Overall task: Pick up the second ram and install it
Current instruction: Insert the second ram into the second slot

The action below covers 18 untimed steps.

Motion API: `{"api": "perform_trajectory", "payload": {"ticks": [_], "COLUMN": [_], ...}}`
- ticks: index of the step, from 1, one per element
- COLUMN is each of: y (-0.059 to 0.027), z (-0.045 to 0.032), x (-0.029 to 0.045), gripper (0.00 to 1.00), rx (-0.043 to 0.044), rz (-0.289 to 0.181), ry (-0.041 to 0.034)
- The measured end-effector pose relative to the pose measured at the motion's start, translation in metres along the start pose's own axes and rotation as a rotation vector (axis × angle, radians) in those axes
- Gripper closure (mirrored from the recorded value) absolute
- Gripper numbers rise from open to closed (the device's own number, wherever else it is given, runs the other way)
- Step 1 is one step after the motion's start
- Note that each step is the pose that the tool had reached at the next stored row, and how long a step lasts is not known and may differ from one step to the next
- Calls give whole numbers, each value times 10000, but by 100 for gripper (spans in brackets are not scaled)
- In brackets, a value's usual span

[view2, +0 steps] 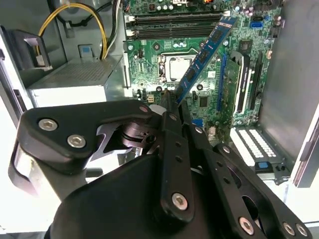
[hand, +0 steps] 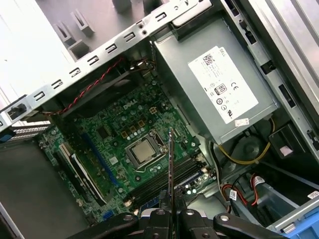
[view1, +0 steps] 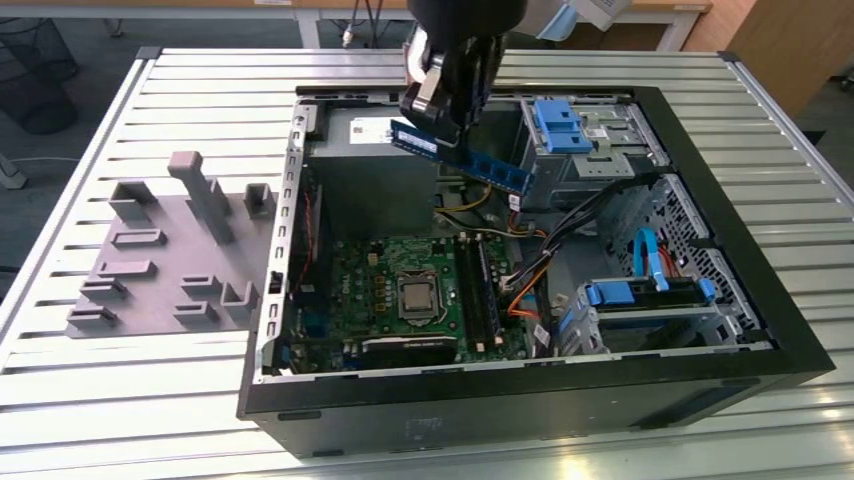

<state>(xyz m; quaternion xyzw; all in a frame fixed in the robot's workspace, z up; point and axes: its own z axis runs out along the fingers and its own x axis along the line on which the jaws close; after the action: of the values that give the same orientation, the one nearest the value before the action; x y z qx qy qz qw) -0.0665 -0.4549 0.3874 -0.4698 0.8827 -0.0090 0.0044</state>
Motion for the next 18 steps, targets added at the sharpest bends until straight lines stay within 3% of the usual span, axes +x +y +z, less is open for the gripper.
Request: {"api": "perform_trajectory", "payload": {"ticks": [18], "y": [0], "z": [8], "x": [0], "gripper": [86], "rx": [4], "rz": [1817], "ry": [44]}}
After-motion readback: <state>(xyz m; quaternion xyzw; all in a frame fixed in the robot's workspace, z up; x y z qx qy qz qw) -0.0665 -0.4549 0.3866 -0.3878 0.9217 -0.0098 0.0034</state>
